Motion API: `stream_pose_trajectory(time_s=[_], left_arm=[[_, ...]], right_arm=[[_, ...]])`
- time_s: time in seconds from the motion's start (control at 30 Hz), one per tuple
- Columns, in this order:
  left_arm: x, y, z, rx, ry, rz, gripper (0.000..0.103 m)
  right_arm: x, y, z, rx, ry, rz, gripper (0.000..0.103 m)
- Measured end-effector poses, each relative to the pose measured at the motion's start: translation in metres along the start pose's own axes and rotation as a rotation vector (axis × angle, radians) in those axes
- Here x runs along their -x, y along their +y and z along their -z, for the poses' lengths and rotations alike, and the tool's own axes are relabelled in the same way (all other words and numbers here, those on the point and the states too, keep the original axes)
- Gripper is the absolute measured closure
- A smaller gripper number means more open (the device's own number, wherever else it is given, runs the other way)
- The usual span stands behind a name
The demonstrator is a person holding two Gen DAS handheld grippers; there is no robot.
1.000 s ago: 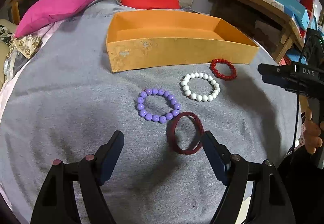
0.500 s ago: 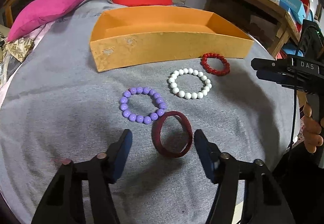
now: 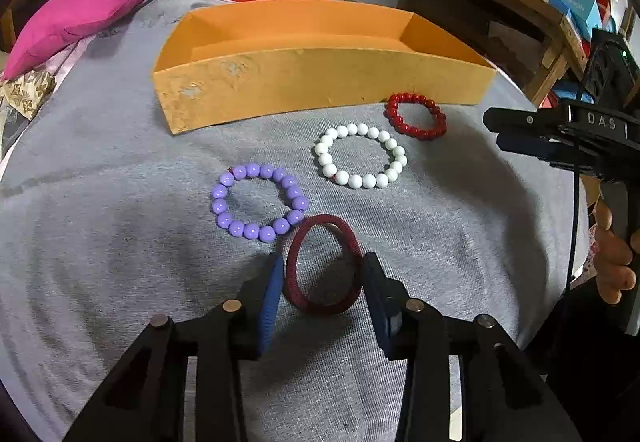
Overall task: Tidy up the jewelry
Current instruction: 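Close the left tool on the dark red bangle, then lift the dark red bangle with the left tool while the right nears the red bead bracelet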
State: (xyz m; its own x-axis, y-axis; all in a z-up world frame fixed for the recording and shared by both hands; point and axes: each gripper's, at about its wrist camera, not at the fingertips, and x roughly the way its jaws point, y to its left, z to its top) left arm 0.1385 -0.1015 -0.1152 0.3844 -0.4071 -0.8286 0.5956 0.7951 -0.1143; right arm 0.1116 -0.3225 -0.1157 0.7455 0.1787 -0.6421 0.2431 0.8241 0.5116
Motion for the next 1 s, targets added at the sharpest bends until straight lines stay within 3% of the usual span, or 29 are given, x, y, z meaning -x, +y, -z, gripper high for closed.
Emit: stream_pose_trajectory(time_s=[0.6,0.73,1.0], left_arm=[[-0.009,-0.006,-0.001,-0.035,0.025,-0.052,0.06],[-0.009,-0.007,-0.001,-0.03,0.029,-0.034,0.053],[-0.004,0.004,0.003,0.025,0.028,0.03,0.05]], right_arm=[[-0.01,-0.004,-0.004,-0.009,0.016,0.047,0.048],[-0.017,-0.006,-0.011,-0.013,0.009,0.077,0.048],[-0.035,0.0,-0.02,0.042,-0.019,0.135,0.049]])
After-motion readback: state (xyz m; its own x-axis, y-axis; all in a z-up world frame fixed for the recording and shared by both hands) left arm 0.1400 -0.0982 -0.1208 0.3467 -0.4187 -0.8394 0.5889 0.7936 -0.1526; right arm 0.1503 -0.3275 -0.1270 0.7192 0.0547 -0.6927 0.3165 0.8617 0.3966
